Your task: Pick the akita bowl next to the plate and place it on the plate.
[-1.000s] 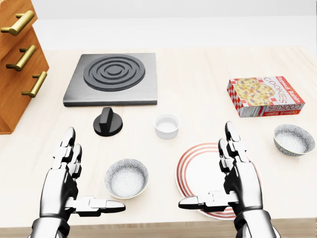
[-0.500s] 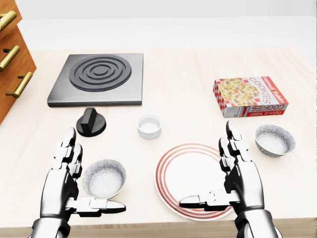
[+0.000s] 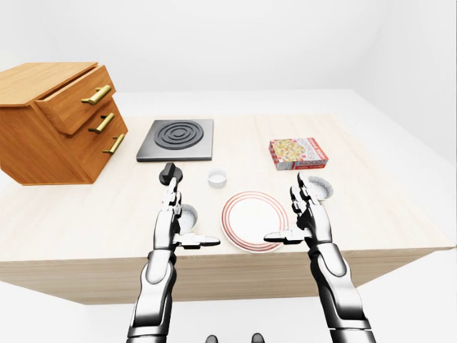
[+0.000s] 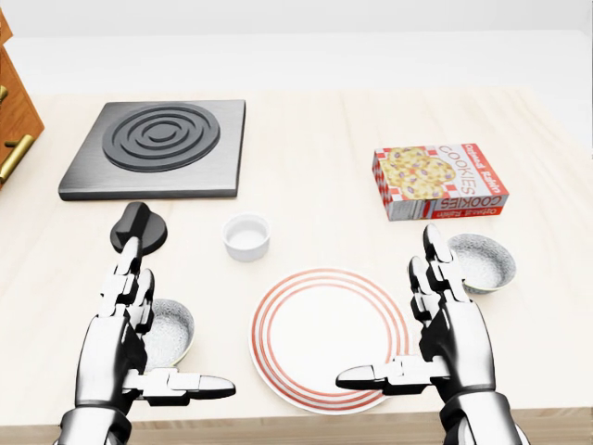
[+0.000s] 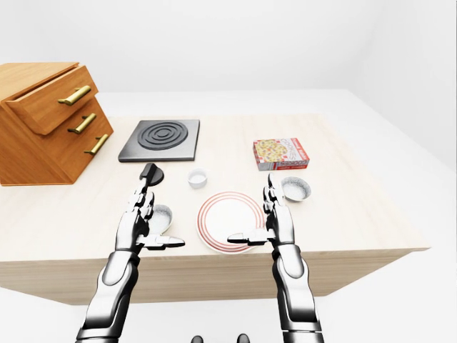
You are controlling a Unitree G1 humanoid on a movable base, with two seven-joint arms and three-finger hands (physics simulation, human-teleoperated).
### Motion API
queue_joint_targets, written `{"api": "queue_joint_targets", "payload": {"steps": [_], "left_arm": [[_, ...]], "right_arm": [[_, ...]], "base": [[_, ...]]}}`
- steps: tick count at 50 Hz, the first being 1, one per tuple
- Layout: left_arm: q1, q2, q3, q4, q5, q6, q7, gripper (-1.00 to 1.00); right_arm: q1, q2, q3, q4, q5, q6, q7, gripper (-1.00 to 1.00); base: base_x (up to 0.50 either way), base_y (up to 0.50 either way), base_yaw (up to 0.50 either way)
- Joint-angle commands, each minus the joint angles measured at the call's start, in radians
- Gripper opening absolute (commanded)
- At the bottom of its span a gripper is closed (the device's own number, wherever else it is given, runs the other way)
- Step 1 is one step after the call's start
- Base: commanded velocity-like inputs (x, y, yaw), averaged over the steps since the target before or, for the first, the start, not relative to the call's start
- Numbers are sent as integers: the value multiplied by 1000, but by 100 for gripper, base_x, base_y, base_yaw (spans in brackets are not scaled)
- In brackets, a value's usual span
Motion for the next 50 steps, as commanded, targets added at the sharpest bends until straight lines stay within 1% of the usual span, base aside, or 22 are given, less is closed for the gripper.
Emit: {"api": "queue_joint_targets", "payload": {"steps": [1,4,7,9,10,11,13,14,19,21,23,24,26,31,33,38,39,41,42,50], "left_arm": [[-3,1,1,6,0,-5,0,100],[0,0,0,-2,0,1,0,100],[-2,0,1,0,0,1,0,100],[-3,1,1,4,0,-1,0,100],[-3,0,1,0,0,2,1,100],[-3,0,0,-2,0,4,1,100],[-5,1,2,10,-1,-5,0,100],[-5,1,2,11,-1,-6,0,100],[-5,1,2,4,-1,1,0,100],[-5,1,2,7,-1,-2,0,100],[-6,1,2,10,-1,-4,0,100],[-2,0,0,1,0,2,1,100],[0,0,-1,-5,1,6,2,100],[-1,0,0,-4,0,7,1,100],[-3,0,1,-1,-1,5,1,100],[-7,1,2,15,-1,-6,0,100],[-7,1,3,15,-2,-6,0,100],[-5,1,2,8,-2,-1,0,100],[-5,1,2,10,-1,-4,0,100],[-5,1,3,11,-2,-4,-1,100]], "right_arm": [[-1,0,0,7,1,-7,1,100],[0,0,1,8,-2,-10,0,100],[0,0,2,6,-5,-7,-1,100],[-4,0,4,25,-14,-21,-3,100],[-7,-3,8,40,-41,-33,-15,100],[-7,0,8,43,-34,-33,-11,100],[-7,-1,7,35,-31,-26,-10,100],[-8,-1,6,36,-32,-24,-11,100],[-6,0,8,34,-34,-23,-10,100],[-6,0,8,34,-34,-24,-11,100],[-5,0,8,25,-31,-15,-11,100],[-3,0,8,25,-32,-17,-11,100],[-6,0,7,29,-31,-18,-10,100],[-7,0,13,35,-45,-24,-12,100],[-6,0,12,27,-40,-14,-9,100],[-4,0,13,29,-40,-19,-4,100],[-4,0,12,28,-39,-20,-2,100],[-1,0,12,17,-35,-11,-1,100],[-1,0,12,16,-34,-11,0,100],[-1,1,10,21,-29,-21,4,100]], "base": [[0,-16,0],[0,-16,0],[0,-16,0],[0,-12,0],[0,0,0],[0,0,0],[0,0,0],[0,0,0],[0,0,0],[0,0,0],[0,0,0],[0,0,0],[0,0,0],[0,0,0],[0,0,0],[0,0,0],[0,0,0],[0,0,0],[0,0,0],[17,0,0]]}}
